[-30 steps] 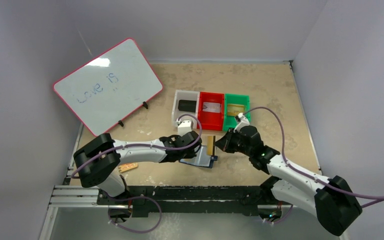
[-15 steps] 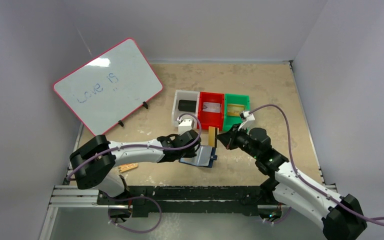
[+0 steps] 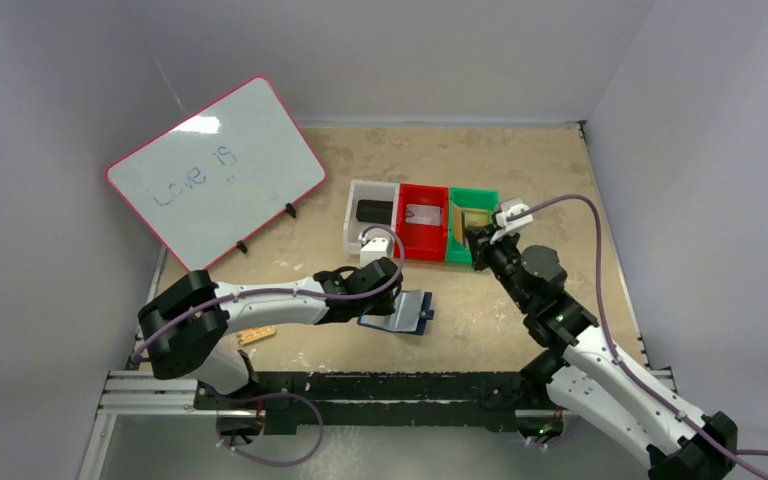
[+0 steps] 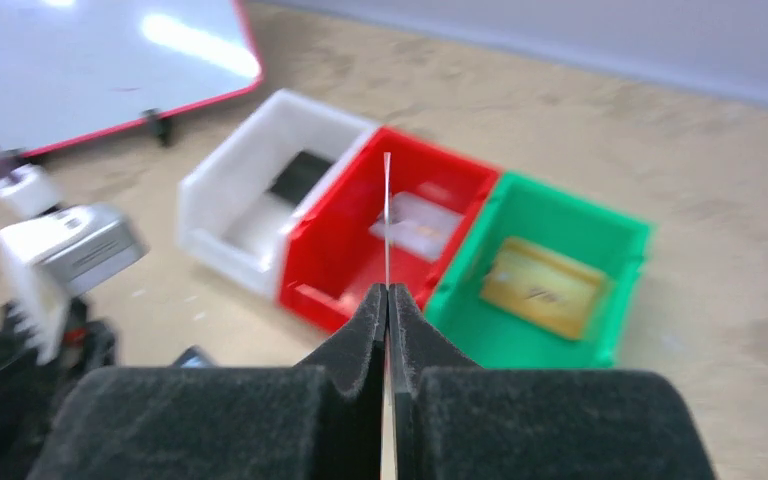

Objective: Take the credit cards out of the card holder

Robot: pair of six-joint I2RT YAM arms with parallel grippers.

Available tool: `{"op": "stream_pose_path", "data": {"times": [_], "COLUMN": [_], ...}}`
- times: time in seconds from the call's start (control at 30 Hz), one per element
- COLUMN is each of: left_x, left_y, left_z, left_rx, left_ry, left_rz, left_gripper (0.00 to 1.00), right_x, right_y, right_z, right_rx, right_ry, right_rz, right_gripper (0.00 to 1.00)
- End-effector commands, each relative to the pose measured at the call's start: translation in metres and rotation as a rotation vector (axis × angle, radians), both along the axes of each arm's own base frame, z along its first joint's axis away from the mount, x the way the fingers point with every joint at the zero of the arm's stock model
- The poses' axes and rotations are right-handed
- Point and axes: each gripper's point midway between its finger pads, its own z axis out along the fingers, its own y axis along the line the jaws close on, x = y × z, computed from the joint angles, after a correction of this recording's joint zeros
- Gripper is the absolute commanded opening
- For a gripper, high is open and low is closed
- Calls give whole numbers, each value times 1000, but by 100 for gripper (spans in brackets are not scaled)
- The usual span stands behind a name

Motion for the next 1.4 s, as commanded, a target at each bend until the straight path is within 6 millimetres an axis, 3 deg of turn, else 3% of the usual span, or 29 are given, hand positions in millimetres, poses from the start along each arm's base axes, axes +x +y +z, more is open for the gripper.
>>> {"op": "stream_pose_path", "data": {"times": [0.0, 0.13, 0.37, 0.63, 0.8, 0.9, 1.0, 1.23, 1.37], "left_x": [7, 5, 5, 9, 13, 14, 13, 15, 20], "left_y": [-12, -9, -2, 8, 20, 25, 30, 53, 67], "left_z": [27, 23, 28, 32, 35, 35, 34, 36, 43], "left_rx": [-77, -71, -67, -39, -16, -16, -17, -23, -22], "left_ry": [-44, -40, -55, -83, -103, -107, -110, -118, -127], "left_rz": [-24, -19, -6, 21, 59, 71, 72, 106, 127], "left_gripper": [22, 23, 26, 30, 33, 34, 34, 34, 33], "right_x": [30, 49, 78, 98, 118, 133, 137, 154, 167], "right_y": [-49, -58, -63, -49, -59, -64, -49, -51, -57], "right_z": [33, 32, 3, -39, -61, -58, -54, -75, -77], "right_rx": [-309, -451, -606, -846, -1017, -1032, -1053, -1112, -1125], "right_ry": [-118, -99, -7, -1, 14, -21, -96, -56, -64], "right_rz": [-229, -233, -118, 81, 103, 99, 194, 269, 231], "right_gripper": [0, 0, 0, 0, 0, 0, 0, 0, 0]}}
